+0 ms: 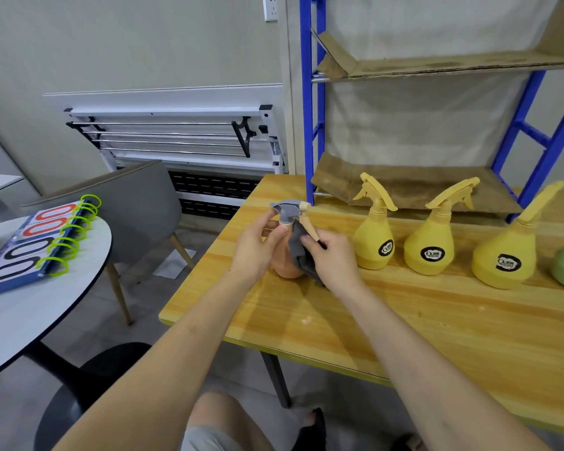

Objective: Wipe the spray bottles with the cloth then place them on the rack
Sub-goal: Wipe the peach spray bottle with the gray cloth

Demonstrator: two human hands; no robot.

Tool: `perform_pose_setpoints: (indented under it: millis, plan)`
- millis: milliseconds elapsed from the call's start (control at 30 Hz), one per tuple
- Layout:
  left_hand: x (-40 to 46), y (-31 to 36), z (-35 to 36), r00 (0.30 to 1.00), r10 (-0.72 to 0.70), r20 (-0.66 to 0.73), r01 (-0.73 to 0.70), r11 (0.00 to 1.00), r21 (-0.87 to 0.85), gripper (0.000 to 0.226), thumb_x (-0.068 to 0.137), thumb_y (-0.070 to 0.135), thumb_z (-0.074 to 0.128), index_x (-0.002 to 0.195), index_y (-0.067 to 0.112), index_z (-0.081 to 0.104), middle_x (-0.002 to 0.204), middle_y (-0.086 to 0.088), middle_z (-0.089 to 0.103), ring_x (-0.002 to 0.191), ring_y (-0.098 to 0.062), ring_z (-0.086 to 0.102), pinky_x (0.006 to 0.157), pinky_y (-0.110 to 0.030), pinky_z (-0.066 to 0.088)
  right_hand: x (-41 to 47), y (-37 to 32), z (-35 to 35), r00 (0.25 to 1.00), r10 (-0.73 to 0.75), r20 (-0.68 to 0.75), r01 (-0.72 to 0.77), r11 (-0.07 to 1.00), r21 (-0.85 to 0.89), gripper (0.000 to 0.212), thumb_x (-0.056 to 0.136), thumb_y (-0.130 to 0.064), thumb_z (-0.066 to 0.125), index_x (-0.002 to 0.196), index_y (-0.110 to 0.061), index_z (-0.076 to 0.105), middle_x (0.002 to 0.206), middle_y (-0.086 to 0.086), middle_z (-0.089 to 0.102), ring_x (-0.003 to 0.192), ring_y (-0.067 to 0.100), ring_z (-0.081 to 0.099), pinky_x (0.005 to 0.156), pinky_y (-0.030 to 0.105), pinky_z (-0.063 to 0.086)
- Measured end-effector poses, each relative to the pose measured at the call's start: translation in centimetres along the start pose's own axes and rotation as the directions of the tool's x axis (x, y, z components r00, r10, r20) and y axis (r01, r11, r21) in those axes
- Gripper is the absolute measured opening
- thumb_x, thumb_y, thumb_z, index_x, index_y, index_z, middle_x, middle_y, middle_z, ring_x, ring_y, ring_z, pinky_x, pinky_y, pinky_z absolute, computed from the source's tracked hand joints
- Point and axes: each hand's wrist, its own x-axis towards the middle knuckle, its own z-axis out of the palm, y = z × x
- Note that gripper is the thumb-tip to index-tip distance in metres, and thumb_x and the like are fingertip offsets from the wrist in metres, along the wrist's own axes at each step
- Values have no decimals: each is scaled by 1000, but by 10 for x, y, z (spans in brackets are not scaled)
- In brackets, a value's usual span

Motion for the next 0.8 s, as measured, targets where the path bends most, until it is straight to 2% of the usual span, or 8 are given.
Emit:
perform_pose_setpoints:
  millis: [100,167,267,367,467,567,700,800]
  plan:
    - [-4,-2,3,999,1,-38,-3,998,-59,23,99,27,64,121,22,58,105,6,71,103,-10,66,92,-35,54,-1,3,-1,1000,-22,10,22,1000,18,19,99,-19,63,95,-29,78,79,-20,72,73,-4,60,64,16,43]
    - [-6,-2,5,998,-3,-60,-2,997,-77,15,99,21,64,114,21,61,106,7,70,103,-8,65,95,-36,53,-4,8,-4,1000,-7,9,7,999,-34,34,98,-17,63,75,-41,69,64,-30,63,64,-8,56,59,10,37]
    - [-8,-2,8,998,-11,-68,1,991,-136,14,100,18,62,114,19,62,108,5,70,103,-9,64,96,-34,53,-2,18,-8,999,22,30,-16,987,-161,47,98,-17,63,60,-43,53,54,-22,57,58,-2,50,55,14,33]
    - [-9,-5,10,997,21,-74,-31,990,-136,17,101,21,61,118,19,62,111,7,69,107,-9,64,96,-32,52,-3,26,-13,996,65,67,-53,984,-169,23,99,-18,61,87,-32,77,76,-17,70,75,4,60,61,13,38]
    - [-12,-10,10,995,47,-83,-56,991,-118,21,100,25,63,120,19,63,115,7,68,109,-7,62,94,-23,49,-4,22,-13,994,78,71,-70,991,-112,23,99,-21,62,114,-29,78,101,-13,77,93,5,66,71,10,42]
    - [-14,-13,10,991,87,-101,-95,992,-79,23,97,30,67,118,22,65,117,2,65,110,-8,60,91,-13,44,4,-1,-13,996,8,90,-8,1000,0,27,100,-25,60,120,-35,74,107,-20,75,99,-2,66,80,15,49]
    - [-15,-14,11,989,93,-117,-104,990,-91,19,98,26,66,116,19,67,114,3,66,107,-7,60,92,-22,49,8,-14,-11,994,-28,109,20,997,74,24,102,-30,59,119,-38,75,101,-19,76,95,-3,67,76,15,50]
    - [-17,-15,11,988,89,-126,-100,991,-85,20,98,24,66,118,22,65,117,6,65,108,-2,59,94,-21,47,-2,5,-9,995,3,96,-6,1000,28,29,101,-21,61,125,-33,72,111,-22,72,101,-6,65,85,14,49]
